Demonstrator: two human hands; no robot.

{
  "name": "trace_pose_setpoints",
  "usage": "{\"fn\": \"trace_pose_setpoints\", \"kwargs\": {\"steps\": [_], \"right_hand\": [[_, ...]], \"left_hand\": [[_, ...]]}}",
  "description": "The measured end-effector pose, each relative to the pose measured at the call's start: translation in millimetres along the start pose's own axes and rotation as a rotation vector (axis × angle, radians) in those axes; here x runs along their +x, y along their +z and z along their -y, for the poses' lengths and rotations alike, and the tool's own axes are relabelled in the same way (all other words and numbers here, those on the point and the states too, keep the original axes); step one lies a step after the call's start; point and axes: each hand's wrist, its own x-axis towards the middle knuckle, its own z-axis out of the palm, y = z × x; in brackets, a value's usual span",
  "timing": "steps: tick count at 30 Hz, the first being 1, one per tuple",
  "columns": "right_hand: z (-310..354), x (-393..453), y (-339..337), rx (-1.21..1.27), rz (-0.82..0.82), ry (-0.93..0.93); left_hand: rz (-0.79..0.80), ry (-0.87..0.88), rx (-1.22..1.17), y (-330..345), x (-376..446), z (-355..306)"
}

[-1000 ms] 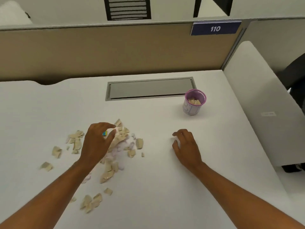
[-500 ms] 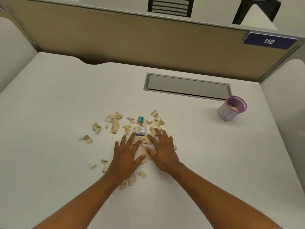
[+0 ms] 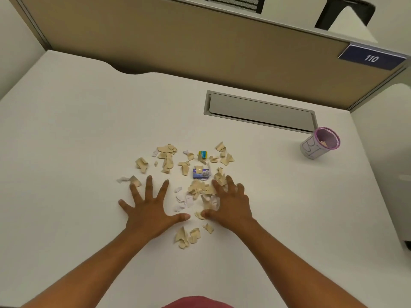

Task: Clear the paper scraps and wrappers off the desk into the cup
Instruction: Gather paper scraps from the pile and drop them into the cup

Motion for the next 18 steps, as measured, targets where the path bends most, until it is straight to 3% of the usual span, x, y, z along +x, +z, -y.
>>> {"fn": "trace_pose_setpoints", "kwargs": {"steps": [3,11,16,18], "right_hand": [[17,-4,7,-0.006,-0.070,0.013],[41,-20,18,0.168,-0.240,-0.032],[36,-16,15,0.220,-0.266,-0.053],[28,-16,13,0.356,-0.282,-0.037]], "left_hand": [[0.026,0.134,0.079,5,-14,-21],[-0.203,0.461,0.061,-7,-19,-57],[-0.181,0.586,0.049,-15,-4,-62],[-0.176,0.559,-0.077,-17,1,-62]]}}
